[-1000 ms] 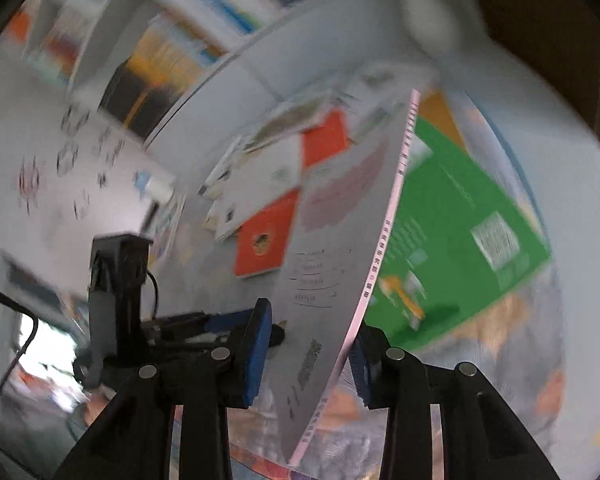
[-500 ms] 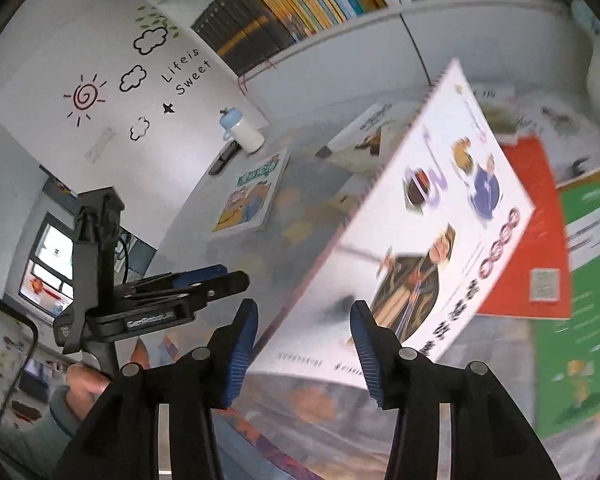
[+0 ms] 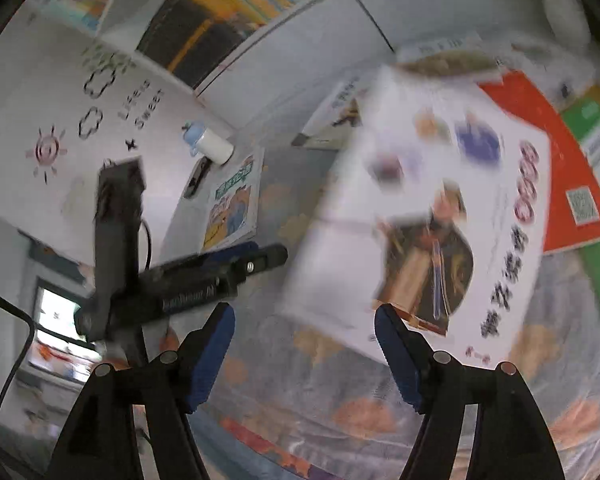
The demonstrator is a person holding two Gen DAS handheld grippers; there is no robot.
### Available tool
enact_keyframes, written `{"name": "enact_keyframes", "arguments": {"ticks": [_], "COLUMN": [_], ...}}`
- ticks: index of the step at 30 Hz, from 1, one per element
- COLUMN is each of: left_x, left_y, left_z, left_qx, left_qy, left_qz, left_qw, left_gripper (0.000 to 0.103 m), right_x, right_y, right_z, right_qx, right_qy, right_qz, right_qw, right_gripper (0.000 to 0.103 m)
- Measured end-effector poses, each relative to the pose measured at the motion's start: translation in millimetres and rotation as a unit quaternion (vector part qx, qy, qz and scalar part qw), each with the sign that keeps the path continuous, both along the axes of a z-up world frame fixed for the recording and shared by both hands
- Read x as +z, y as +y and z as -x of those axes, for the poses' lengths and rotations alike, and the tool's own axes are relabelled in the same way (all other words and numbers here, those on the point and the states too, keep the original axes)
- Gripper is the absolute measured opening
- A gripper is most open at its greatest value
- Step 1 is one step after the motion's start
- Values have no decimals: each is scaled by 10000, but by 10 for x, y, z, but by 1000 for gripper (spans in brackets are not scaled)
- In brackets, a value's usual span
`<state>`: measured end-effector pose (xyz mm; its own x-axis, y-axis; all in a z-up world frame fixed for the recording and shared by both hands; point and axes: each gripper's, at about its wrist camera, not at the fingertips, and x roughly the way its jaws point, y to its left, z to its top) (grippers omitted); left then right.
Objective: Organize books
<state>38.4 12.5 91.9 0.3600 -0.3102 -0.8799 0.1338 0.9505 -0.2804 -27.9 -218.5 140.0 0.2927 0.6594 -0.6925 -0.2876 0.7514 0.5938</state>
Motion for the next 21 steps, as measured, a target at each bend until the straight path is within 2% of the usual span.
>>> {"name": "enact_keyframes", "arguments": {"ticks": [2,4,5,6,8,10,13,14,16,18,20,21], "left_x": [-67,-171,-234,-262,-342,-466,-559,-553,-565,-541,-432,-334], "left_y": [-7,-78,-143,-210,-341,-433,-506,-525,-557,-579,-545,-491], "left_z": [-44,-90,-112,-109,-134,-174,-180,-173,-166,-130,-77,-49], "left_qx": [-183,-384,-486,-569,-753,-838,-966,-1017,-1183,-1235,-1280,-1306], "left_qy": [94,247,342,356,350,580,652,617,767,750,683,630], "left_qz": [157,415,486,493,534,700,827,849,1153,1144,1463,1852], "left_qw": [9997,9981,9970,9965,9951,9923,9897,9893,9833,9829,9785,9720], "left_gripper": [50,50,48,48,47,40,40,40,41,40,40,40], "right_x": [-96,-314,-404,-508,-670,-762,-822,-813,-806,-809,-792,-800], "right_y": [-64,-193,-257,-343,-491,-576,-590,-571,-546,-492,-425,-443], "right_z": [4,-24,-22,-3,20,59,55,63,87,142,182,183], "right_qx": [-303,-814,-991,-1184,-1567,-1943,-2249,-2282,-2273,-2236,-2303,-2335], "right_qy": [58,271,354,441,582,620,582,555,521,510,484,482], "right_qz": [153,462,605,763,1015,1113,1233,1247,1282,1194,1231,1184], "right_qw": [9994,9952,9926,9891,9807,9726,9648,9640,9639,9660,9641,9639], "right_gripper": [71,68,64,53,46,44,38,38,38,39,39,39]}}
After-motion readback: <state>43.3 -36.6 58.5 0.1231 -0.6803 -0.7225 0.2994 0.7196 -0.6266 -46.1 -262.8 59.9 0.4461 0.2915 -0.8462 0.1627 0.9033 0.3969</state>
